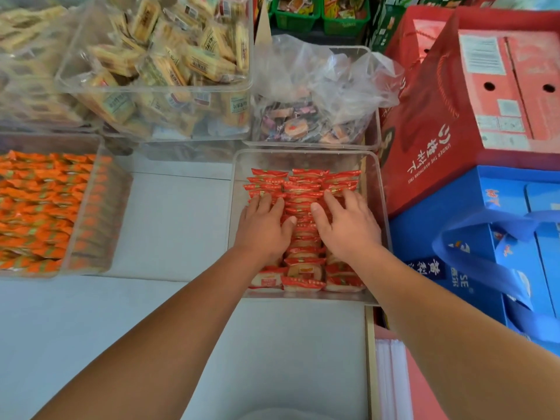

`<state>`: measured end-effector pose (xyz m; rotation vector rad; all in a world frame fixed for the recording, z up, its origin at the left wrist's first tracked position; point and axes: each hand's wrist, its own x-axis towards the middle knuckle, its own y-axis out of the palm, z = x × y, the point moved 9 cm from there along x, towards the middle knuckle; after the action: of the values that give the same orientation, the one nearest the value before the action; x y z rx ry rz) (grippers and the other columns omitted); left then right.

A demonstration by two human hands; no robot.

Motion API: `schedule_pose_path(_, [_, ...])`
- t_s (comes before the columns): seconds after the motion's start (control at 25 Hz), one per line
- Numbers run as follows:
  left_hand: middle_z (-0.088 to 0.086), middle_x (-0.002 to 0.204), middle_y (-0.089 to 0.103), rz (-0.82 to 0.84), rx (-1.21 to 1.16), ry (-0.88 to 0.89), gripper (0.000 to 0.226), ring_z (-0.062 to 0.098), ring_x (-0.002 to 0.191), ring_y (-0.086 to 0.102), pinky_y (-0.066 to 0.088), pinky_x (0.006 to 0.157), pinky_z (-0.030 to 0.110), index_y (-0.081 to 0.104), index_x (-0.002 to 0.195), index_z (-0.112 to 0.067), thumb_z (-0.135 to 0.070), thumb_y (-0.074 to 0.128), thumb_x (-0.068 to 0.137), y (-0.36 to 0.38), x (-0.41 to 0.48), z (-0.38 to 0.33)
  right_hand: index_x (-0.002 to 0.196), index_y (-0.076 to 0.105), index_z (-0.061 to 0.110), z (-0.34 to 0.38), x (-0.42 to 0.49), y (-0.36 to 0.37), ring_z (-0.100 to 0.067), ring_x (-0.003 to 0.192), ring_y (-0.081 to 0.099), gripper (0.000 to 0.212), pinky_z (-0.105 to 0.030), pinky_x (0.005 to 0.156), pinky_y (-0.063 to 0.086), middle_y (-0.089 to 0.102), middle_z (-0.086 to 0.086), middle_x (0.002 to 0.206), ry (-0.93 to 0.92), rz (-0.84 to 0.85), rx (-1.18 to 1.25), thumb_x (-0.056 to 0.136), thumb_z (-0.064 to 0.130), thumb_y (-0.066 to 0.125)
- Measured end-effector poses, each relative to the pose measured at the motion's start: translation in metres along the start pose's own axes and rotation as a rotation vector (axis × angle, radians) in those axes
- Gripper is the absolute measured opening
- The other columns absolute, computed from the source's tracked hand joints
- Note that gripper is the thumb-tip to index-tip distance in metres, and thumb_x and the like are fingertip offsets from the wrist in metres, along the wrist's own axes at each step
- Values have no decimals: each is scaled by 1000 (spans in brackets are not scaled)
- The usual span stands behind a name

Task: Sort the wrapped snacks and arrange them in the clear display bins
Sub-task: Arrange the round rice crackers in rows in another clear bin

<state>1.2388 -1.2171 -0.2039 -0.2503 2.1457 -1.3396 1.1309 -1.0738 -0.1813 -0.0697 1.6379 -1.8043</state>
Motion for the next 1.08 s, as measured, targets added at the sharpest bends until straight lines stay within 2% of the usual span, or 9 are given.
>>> schedule_pose_path(0.12, [8, 171, 16, 14, -2, -8, 66, 32, 158, 5, 8, 129, 50, 20, 163, -25, -58, 21, 106, 5, 4, -1, 164, 17, 37, 1, 13, 10, -26, 160, 0, 76, -48, 129, 5, 8, -4, 173, -15, 115, -33, 99, 74, 6])
schedule_pose_path(0.28, [6, 171, 15, 90, -75, -29, 66, 31, 159, 5, 5, 128, 50, 20, 163, -26, -59, 16, 106, 6, 6, 2, 163, 13, 40, -3, 18, 12, -25, 160, -3, 82, -49, 128, 3, 3, -1, 174, 9, 240, 20, 93, 81, 4])
schedule_pose_path(0.44, [7, 144, 57, -39, -222, 31, 62, 33, 138, 47, 37, 116, 52, 53, 143, -20, -59, 28, 102, -25, -15, -14, 162, 24, 34, 13, 0, -24, -28, 158, 15, 89, -54, 126, 18, 22, -5, 170, -52, 126, 66, 91, 83, 4])
schedule_pose_path(0.56, [4, 132, 64, -92, -376, 104, 45, 26, 121, 59, 49, 103, 45, 59, 135, -20, -49, 42, 105, -44, -52, -30, 157, 37, 30, 31, -40, -47, -28, 150, 35, 90, -55, 117, 35, 42, -4, 161, -117, 29, 115, 92, 83, 6])
schedule_pose_path(0.68, [-4, 126, 68, -141, -469, 184, 38, 19, 114, 63, 53, 93, 41, 61, 131, -26, -47, 43, 105, -58, -92, -40, 142, 54, 32, 38, -86, -61, -27, 131, 55, 91, -53, 102, 48, 61, -2, 140, -115, -7, 137, 89, 86, 3])
schedule_pose_path(0.76, [-7, 122, 69, -171, -515, 217, 35, 16, 109, 64, 55, 90, 40, 62, 128, -29, -48, 44, 105, -63, -119, -38, 111, 66, 31, 42, -119, -67, -25, 111, 63, 78, -45, 89, 53, 70, 1, 115, -110, -43, 160, 93, 82, 10])
schedule_pose_path(0.84, [-11, 117, 70, -193, -578, 232, 30, 12, 104, 66, 57, 87, 40, 63, 124, -31, -47, 47, 104, -66, -149, -30, 78, 57, 29, 49, -148, -67, -23, 89, 64, 63, -40, 75, 52, 68, 4, 88, -121, -85, 216, 98, 76, 20])
schedule_pose_path(0.96, [-19, 111, 72, -229, -656, 207, 24, 1, 101, 67, 55, 87, 28, 65, 124, -37, -39, 53, 104, -69, -198, -14, 69, 56, 26, 63, -184, -56, -21, 73, 62, 55, -36, 64, 47, 61, 7, 68, -180, -153, 299, 99, 67, 34])
schedule_pose_path(1.08, [-20, 106, 71, -290, -725, 48, 23, -4, 98, 66, 53, 90, 22, 67, 124, -35, -37, 57, 103, -64, -236, 30, 64, 54, 33, 99, -208, -37, -17, 64, 55, 39, -31, 58, 38, 57, 9, 59, -321, -181, 362, 98, 52, 50])
